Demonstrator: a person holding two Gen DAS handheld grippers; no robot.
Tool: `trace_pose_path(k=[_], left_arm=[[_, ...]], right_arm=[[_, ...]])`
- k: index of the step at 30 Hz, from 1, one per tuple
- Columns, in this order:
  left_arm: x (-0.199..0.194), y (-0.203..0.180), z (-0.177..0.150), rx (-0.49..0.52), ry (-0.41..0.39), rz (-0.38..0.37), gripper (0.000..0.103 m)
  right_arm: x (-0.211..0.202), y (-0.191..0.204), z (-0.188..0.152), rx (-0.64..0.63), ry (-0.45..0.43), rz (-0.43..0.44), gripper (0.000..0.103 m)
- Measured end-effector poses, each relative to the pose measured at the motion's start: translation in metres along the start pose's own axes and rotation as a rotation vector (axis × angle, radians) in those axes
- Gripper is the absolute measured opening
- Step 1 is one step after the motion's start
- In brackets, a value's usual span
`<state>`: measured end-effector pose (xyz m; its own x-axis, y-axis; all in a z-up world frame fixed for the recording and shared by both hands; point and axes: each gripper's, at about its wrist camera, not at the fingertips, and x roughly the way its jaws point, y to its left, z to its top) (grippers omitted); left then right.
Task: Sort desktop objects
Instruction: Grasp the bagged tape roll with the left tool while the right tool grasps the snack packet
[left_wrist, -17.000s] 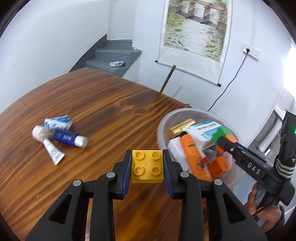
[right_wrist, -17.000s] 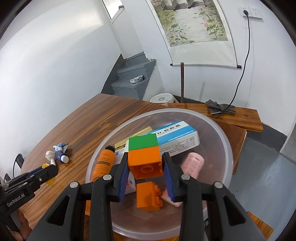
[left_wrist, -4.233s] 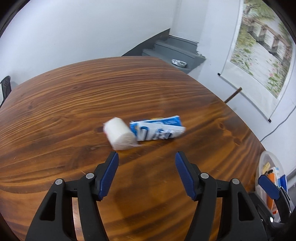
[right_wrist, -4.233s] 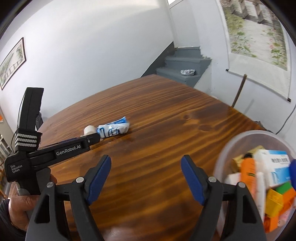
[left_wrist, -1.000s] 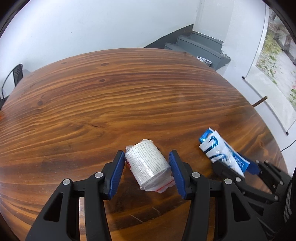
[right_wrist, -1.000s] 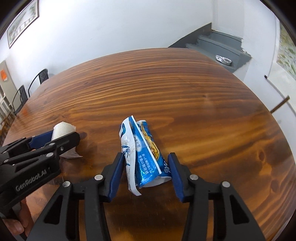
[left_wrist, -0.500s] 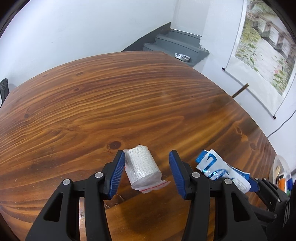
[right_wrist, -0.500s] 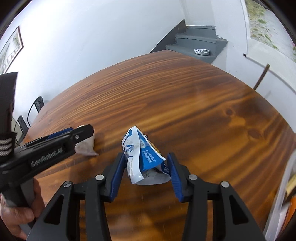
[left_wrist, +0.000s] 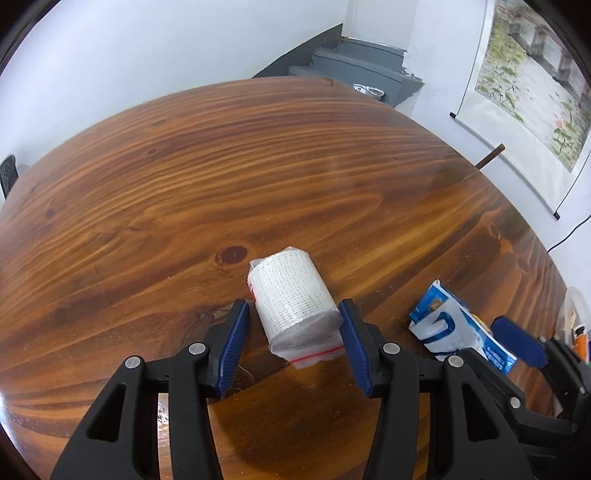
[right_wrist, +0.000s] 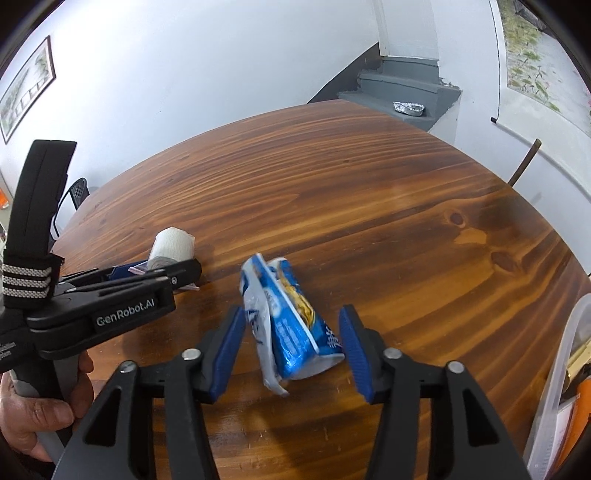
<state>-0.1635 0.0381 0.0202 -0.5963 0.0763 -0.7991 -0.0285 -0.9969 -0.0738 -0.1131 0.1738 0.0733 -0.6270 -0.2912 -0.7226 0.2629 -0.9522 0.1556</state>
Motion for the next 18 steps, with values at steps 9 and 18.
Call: trace_pose_path(k=[9,18], left_arm=[[-0.004,0.002,0.000,-0.009,-0.026,0.008,0.045],[-0.020,-0.003,0.002,0.014,-0.084,-0.019,0.045]], right_arm=[[0.013,0.006,0.007,-0.024,0.019,0.023,0.063],[0.015,0.006,0.003,-0.023,0.047,0.047,0.048]])
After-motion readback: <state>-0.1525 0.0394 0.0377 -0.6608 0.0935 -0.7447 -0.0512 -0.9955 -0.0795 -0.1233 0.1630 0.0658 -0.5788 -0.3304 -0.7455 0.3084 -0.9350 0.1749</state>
